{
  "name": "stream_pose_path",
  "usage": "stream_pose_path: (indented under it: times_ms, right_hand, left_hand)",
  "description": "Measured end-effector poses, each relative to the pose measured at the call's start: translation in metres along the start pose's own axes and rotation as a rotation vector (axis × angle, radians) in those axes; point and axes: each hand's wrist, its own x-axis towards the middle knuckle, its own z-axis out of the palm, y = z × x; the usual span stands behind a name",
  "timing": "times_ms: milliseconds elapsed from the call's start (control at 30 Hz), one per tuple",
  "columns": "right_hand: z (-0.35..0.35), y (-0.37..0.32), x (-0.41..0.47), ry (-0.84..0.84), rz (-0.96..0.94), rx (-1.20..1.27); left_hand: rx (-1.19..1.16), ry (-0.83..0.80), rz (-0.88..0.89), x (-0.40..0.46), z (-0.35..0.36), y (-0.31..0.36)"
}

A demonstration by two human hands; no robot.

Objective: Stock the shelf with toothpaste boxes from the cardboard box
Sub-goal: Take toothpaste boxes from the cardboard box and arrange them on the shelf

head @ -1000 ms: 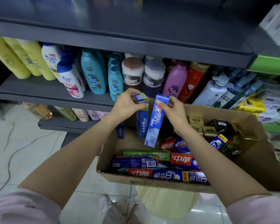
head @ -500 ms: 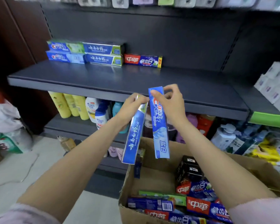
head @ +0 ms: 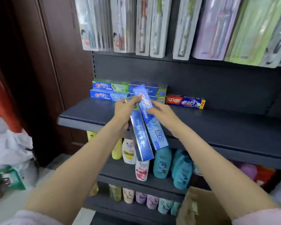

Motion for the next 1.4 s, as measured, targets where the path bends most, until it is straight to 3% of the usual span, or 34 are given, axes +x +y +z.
stream_pose_path:
  times_ms: [200, 467, 700, 1067, 1233, 1333, 1400]
  right_hand:
    - [0.057, -0.042, 0.064, 0.193, 0.023, -0.265]
    - [0.114, -0.062, 0.145, 0.100, -0.024, -0.799]
    - [0.152, -0.044, 0.197, 0.038, -0.049, -0.965]
    - [0.186, -0.030, 0.248, -0.012, -0.124, -1.154]
    - [0.188, -0.017, 0.248, 0.021, -0.064, -0.940]
    - [0.186, -0.032, 0.232, 0.113, -0.064, -0.563]
    - [0.187, -0.049, 0.217, 0.037, 0.024, -0.255]
  left_hand:
    - [-0.015, 0.017, -0.113, 0.078, -0.075, 0.029]
    - [-0.153, 0.173, -0.106, 0.159, -0.149, 0.045]
    - [-0.206, 0.319, -0.147, 0.207, -0.178, 0.046]
    - [-0.104, 0.280, -0.180, 0.257, -0.211, 0.039]
    - [-0.089, 0.218, -0.181, 0.263, -0.211, 0.038]
    - [-0.137, 0.200, -0.211, 0.261, -0.209, 0.036]
    - [-0.151, 0.194, -0.228, 0.259, -0.206, 0.036]
